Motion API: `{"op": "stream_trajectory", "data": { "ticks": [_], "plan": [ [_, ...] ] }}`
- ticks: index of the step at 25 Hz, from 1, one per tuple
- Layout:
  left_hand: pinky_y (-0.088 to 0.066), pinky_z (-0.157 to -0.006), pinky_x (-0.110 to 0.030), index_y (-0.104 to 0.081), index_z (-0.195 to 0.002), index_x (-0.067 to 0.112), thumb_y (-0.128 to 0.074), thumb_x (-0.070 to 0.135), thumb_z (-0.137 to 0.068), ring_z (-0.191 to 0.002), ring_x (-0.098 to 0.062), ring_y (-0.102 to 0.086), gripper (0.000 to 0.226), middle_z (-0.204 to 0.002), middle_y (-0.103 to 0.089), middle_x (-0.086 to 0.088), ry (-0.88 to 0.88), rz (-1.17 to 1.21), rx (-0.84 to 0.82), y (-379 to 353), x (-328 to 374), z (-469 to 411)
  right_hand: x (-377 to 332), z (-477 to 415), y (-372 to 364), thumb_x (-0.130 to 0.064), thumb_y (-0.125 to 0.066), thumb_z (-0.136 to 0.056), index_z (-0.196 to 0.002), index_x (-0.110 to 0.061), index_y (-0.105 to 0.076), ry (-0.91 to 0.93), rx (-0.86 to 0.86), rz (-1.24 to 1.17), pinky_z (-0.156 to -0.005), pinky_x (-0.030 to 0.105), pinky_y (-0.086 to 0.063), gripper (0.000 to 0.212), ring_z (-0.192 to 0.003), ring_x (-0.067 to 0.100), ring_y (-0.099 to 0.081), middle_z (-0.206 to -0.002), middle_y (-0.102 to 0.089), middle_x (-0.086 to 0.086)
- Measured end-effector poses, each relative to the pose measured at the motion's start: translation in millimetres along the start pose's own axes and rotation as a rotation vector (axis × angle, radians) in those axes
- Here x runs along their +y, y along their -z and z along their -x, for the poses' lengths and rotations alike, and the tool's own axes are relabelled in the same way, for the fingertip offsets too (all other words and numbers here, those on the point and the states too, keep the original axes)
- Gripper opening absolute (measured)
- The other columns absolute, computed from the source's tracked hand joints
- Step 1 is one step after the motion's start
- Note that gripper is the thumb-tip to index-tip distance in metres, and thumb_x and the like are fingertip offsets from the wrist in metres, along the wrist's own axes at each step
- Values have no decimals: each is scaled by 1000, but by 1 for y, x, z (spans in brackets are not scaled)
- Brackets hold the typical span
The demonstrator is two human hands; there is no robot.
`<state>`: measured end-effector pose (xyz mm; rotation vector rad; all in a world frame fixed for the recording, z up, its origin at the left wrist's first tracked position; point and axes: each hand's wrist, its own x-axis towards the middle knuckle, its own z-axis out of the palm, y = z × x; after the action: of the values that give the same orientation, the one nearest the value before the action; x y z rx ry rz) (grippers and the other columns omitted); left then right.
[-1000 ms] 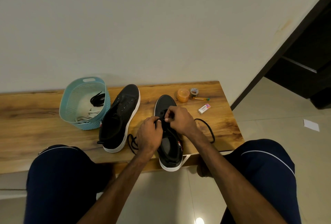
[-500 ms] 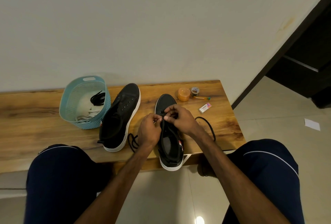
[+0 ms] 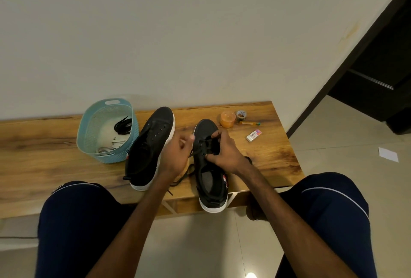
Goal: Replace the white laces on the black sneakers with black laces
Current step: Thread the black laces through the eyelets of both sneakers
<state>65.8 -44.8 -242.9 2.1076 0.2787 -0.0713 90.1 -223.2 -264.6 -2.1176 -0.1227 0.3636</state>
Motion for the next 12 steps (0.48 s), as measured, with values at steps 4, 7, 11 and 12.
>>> {"op": "stream_trajectory", "data": {
  "ticks": [4, 7, 11, 12],
  "plan": [
    [-44, -74, -33, -61, -101, 17, -48, 32, -102, -94, -22, -59, 20, -98, -59, -2, -66, -395, -116, -12, -2, 6, 11, 4, -5, -26, -83, -70, -130, -28, -30, -4, 61, 81, -97, 37, -52, 80, -119, 19, -46, -127, -42, 0],
    [-53, -76, -35, -57, -97, 15, -34, 26, -108, -106, -26, -62, 28, -100, -65, -3, 123, 623, -151, 10, 15, 1, 19, 9, -8, -37, -79, -70, -133, -30, -28, -39, 82, 66, -103, 46, -47, 82, -119, 19, -48, -128, -44, -1],
    [-54, -54, -29, -49, -88, 19, -32, 38, -107, -52, -11, -53, 31, -65, -53, 2, 88, 1244, -164, 37, 23, -4, 20, 16, -23, -52, -66, -65, -133, -34, -24, -46, 215, 94, -112, 54, -32, 81, -124, 20, -42, -134, -46, 0],
    [-45, -46, -25, -49, -88, 20, -37, 44, -105, -47, -8, -43, 32, -63, -47, 4, 69, 997, -133, 37, 22, -4, 21, 16, -25, -53, -64, -65, -134, -32, -24, -39, 235, 97, -115, 55, -26, 82, -126, 20, -39, -134, -44, 0]
  ]
}}
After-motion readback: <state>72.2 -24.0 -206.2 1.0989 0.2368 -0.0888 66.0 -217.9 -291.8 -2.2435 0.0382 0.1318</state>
